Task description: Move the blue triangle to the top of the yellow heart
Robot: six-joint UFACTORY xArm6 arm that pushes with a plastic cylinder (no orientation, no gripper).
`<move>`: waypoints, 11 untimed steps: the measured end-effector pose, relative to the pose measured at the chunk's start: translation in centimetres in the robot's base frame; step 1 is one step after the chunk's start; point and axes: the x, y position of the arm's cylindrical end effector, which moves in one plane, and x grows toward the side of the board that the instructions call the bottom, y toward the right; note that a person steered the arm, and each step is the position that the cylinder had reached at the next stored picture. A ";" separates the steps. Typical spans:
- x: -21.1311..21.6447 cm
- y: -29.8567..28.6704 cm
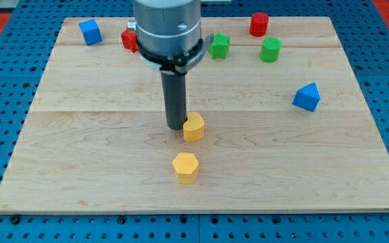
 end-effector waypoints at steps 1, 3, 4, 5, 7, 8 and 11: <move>-3.4 3.0; -1.8 20.7; 0.0 26.9; -3.7 27.7; -5.7 22.7; -6.2 15.4; -11.4 12.7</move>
